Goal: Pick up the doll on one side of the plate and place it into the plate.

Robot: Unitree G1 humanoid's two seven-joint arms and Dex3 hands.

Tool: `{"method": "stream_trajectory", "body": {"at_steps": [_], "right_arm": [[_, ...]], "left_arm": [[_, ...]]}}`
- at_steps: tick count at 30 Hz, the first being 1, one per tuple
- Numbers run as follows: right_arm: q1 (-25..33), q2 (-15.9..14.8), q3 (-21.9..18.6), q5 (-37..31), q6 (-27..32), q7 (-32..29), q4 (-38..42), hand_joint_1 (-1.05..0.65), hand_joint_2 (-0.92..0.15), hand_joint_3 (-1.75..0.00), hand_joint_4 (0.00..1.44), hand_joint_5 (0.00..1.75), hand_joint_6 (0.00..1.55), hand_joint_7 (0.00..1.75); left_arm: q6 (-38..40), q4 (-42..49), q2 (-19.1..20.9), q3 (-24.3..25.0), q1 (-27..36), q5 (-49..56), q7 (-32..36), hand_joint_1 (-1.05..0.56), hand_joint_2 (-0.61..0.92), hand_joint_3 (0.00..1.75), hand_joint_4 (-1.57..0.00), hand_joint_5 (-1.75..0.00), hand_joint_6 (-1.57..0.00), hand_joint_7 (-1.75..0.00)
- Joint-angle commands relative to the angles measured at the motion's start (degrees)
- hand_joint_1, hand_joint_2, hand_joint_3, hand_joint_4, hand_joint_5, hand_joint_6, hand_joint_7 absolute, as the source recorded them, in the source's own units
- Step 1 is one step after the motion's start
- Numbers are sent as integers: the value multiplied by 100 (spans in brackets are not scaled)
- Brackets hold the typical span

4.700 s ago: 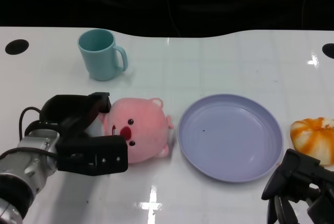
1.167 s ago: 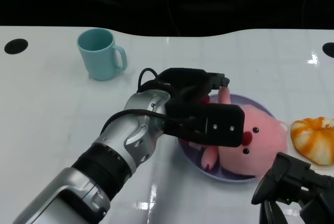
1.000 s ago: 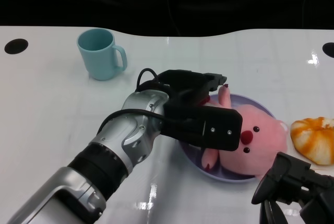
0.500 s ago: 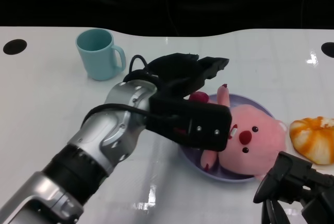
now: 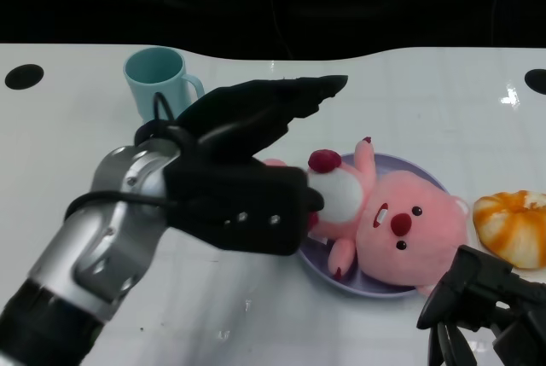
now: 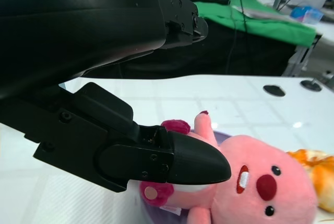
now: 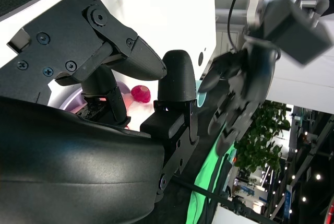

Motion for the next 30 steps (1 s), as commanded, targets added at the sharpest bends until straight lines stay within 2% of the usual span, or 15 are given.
{"method": "stream_trajectory", "body": {"at_steps": [1, 10, 11, 13, 14, 19, 24, 25, 26, 27, 28, 29, 30], "right_arm": [[4, -78, -87, 81, 54, 8, 13, -22, -45, -137, 68, 175, 61, 149], [-2, -53, -69, 105, 124, -8, -15, -21, -44, -138, 67, 175, 60, 149], [-5, -55, -70, 81, 115, -17, -14, -22, -44, -138, 68, 175, 60, 150], [-11, -57, -71, 70, 105, -18, -9, -22, -44, -139, 68, 175, 60, 150], [-15, -59, -71, 74, 102, -13, -7, -22, -44, -139, 68, 175, 60, 150], [-49, -70, -71, 73, 75, 7, 32, -22, -44, -139, 68, 175, 60, 150], [-55, -80, -82, 62, 22, 22, 66, -23, -43, -139, 68, 175, 60, 151], [-57, -80, -81, 54, 22, 20, 65, -23, -43, -139, 68, 175, 60, 151], [-60, -83, -81, 46, 16, 21, 65, -23, -44, -139, 68, 175, 60, 151], [-60, -85, -79, 48, 20, 25, 60, -23, -44, -139, 68, 175, 61, 151], [-57, -86, -77, 56, 35, 27, 49, -23, -44, -139, 68, 175, 61, 151], [-55, -85, -75, 65, 39, 31, 45, -23, -43, -139, 68, 175, 60, 151], [-55, -84, -73, 66, 39, 33, 45, -23, -43, -139, 68, 175, 60, 151]], "left_arm": [[-327, -231, 180, 326, 372, -279, 152, -94, 92, 31, -18, -14, -15, -7], [-1596, -185, 172, 1081, 1275, -1286, 490, -76, 92, 25, -34, -29, -31, -12], [-1681, -183, 165, 1139, 1351, -1403, 481, -69, 92, 23, -32, -42, -35, -12], [-1750, -232, 154, 1241, 1502, -1618, 437, -62, 92, 21, -24, -66, -40, -11], [-1785, -256, 128, 1296, 1585, -1784, 403, -59, 92, 20, -23, -72, -42, -11], [-1793, -398, -132, 1571, 2112, -2856, 250, -42, 92, 14, -28, -86, -56, -16], [-1574, -649, -463, 1776, 2647, -3763, 195, -25, 91, 15, -46, -97, -74, -25], [-1480, -742, -541, 1792, 2767, -3900, 223, -23, 85, 27, -49, -98, -76, -27], [-1369, -842, -608, 1805, 2873, -4002, 256, -18, 63, 73, -52, -104, -77, -35], [-1231, -959, -672, 1818, 2979, -4084, 299, -15, 51, 97, -53, -107, -76, -42], [-1101, -1062, -726, 1831, 3066, -4157, 333, -12, 43, 115, -54, -111, -74, -52], [-978, -1151, -773, 1849, 3142, -4230, 351, -9, 38, 128, -55, -118, -70, -69], [-852, -1248, -822, 1868, 3236, -4315, 365, -7, 38, 133, -56, -123, -68, -82]]}}
